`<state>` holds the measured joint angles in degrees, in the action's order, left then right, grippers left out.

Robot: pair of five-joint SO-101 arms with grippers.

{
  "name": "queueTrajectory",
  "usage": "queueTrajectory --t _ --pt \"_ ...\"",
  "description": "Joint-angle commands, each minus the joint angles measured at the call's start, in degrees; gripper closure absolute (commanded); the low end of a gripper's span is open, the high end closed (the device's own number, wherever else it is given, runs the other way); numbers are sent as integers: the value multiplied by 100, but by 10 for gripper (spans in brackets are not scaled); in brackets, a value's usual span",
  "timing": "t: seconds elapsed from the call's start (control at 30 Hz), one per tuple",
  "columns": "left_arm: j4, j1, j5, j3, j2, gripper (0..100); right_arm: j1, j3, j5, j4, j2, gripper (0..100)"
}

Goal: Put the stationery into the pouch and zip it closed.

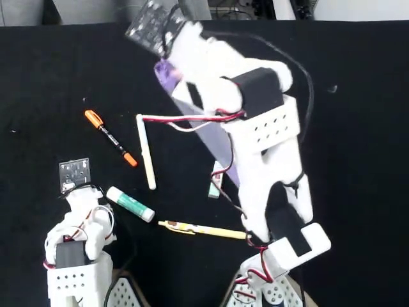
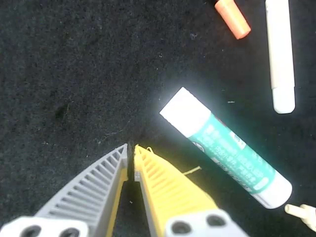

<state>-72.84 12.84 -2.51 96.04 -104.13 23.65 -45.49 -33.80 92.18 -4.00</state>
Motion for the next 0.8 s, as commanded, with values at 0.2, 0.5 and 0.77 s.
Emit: queueTrajectory --t 0.2,0.5,0.77 --pt "-26 -22 0 136 -26 970 -290 -347 -26 -1424 48 988" --pt "-26 -22 0 136 -26 970 -756 -356 167 -2374 -646 988" --pt "-26 -22 0 136 -26 970 -1749 -312 703 -2338 -980 988"
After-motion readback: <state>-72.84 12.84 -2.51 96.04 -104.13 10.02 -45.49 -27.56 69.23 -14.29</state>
